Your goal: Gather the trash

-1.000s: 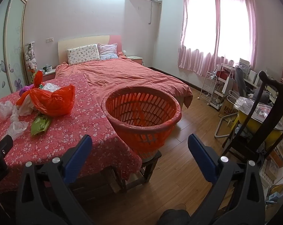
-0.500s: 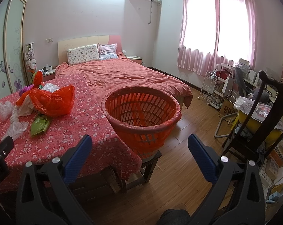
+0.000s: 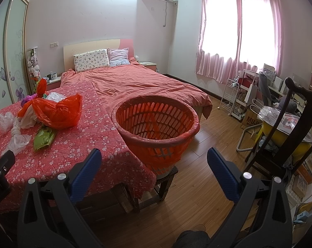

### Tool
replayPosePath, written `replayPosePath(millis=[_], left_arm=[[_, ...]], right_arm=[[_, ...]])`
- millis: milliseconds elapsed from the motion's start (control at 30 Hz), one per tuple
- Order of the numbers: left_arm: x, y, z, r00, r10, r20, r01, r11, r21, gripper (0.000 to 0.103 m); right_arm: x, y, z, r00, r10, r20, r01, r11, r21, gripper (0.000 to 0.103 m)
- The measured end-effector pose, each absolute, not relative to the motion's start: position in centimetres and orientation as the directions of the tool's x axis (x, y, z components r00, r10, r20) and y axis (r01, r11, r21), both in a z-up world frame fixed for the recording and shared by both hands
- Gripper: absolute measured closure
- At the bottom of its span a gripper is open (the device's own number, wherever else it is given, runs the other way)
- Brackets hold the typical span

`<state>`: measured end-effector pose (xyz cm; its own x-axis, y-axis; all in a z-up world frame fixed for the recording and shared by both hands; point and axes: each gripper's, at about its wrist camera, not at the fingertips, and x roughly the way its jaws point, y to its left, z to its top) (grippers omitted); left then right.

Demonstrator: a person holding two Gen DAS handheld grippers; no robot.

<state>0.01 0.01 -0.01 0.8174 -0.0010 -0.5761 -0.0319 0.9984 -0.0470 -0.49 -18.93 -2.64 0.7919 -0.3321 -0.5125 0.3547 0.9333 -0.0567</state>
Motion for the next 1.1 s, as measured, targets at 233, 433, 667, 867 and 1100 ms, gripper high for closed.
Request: replayPosePath(millis=[233, 433, 667, 867, 1100], left_arm=[[0.02, 0.01, -0.01, 0.817, -0.002, -0.577, -0.031, 0.998, -0.047, 0.002], [0.02, 0.01, -0.01, 0.817, -0.002, -0.577, -0.031, 0.998, -0.048, 0.002], [0.01, 0.01, -0.01, 0.817, -0.002, -0.577, -0.030, 0.998, -0.046, 0.002], [0.00, 0.01, 0.00, 0.816, -0.002, -0.578, -0.030, 0.998, -0.046, 0.002], [0.25, -0.36, -0.20, 0.816, -0.003, -0.578, -0.029, 0.999, -0.046, 0.002]], right_arm=[[-0.45, -18.94, -2.64, 0.792, -0.332, -0.513, 0.354, 0.933, -0.056, 0.004], [-0.42, -18.95, -2.62, 0.792, -0.332, -0.512, 0.355, 0.933, -0.056, 0.004], [-0.39, -18.99, -2.63, 0.792, -0.332, -0.513, 0.355, 0.933, -0.056, 0.004], [-0.36, -19.00, -2.65, 0.792, -0.331, -0.513, 0.354, 0.934, -0.056, 0.004], [-0.31, -19.01, -2.68, 0.791, -0.332, -0.513, 0.355, 0.933, -0.056, 0.004]])
